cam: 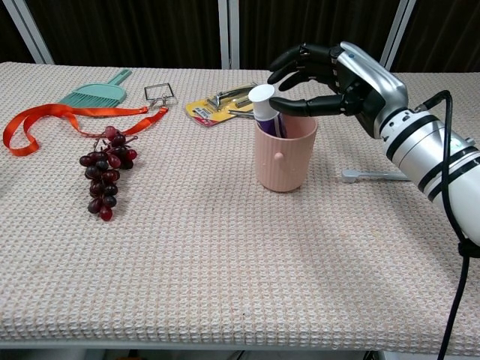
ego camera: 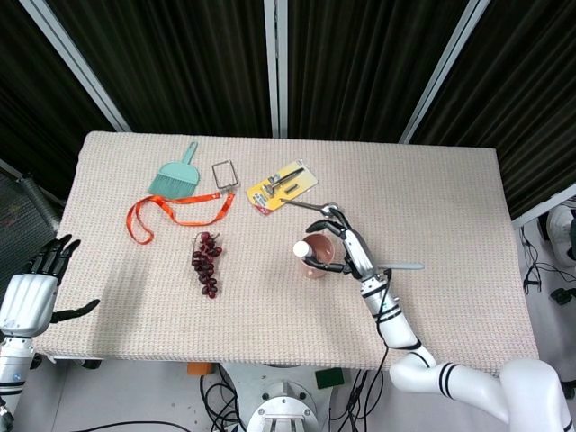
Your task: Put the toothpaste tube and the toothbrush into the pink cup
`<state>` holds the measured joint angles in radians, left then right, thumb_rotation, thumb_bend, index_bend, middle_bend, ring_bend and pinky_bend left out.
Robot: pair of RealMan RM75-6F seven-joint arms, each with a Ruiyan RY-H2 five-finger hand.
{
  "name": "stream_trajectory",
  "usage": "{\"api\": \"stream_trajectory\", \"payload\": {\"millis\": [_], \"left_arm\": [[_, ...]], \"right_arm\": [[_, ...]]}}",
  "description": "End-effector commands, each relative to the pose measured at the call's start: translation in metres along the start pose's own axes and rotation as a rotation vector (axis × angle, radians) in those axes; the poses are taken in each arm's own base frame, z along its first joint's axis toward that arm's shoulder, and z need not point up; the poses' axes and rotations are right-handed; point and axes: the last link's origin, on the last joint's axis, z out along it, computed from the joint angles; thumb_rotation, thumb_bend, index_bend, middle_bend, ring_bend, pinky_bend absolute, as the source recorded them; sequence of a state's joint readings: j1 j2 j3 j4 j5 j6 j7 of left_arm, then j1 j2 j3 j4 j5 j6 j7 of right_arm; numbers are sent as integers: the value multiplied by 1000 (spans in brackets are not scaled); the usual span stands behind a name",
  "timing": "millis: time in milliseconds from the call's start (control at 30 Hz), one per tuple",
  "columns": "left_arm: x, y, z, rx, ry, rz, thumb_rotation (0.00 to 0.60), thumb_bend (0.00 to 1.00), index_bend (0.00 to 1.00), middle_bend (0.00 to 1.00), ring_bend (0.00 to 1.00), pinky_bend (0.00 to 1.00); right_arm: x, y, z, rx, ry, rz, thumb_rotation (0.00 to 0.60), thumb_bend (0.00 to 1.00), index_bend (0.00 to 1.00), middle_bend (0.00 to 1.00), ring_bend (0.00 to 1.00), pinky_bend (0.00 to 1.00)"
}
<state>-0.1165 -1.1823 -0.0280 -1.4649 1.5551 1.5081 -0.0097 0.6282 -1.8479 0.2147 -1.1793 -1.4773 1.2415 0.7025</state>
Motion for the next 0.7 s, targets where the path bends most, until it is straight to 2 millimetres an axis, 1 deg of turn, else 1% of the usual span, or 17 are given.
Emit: {"api": "stream_trajectory", "payload": {"millis": [33,100,200,233,300,367,400,433,533,633,700], "left_arm": [[0,1,0,-2,1,1,440,0,89,45,63,254],[1,1,0,-4,3,1,438,0,89,45,63,254],[2,2,-1,-4,4,4,441,0,89,45,63,254],[2,2,-1,-4,5,4,442,0,89,45,63,254],[3,2,-1,-5,7,4,441,0,89,45,63,254],[3,3,-1,-6,7,3,438,0,89,45,63,254],[2,3,-1,-7,6,4,438,0,89,45,63,254],[2,3,-1,-7,4,3,437,0,89,45,64,254],[0,4,-1,-8,-4,2,437,0,90,45,63,254],[-2,5,-1,-9,-12,1,439,0,90,44,63,254],[-3,5,-1,-12,-16,1,440,0,90,45,63,254]], "right_arm": [[6,-4,-3,18,14,7,600,468,393,357,268,21],[14,-8,-6,43,33,9,600,462,371,346,256,20],[30,-18,-11,96,63,-4,600,454,337,335,247,18],[39,-22,-14,117,72,-28,600,452,332,331,247,17],[55,-26,-18,146,102,-96,600,441,322,326,247,19],[76,-27,-25,147,149,-258,600,411,315,328,251,22],[84,-24,-28,126,161,-355,600,396,317,338,258,24],[95,-19,-33,74,156,-499,600,385,338,352,267,24],[109,-1,-53,-118,54,-744,600,429,421,375,284,24],[119,15,-66,-260,-7,-892,600,443,426,380,285,6],[120,23,-70,-315,-23,-949,600,444,425,373,276,0]]}}
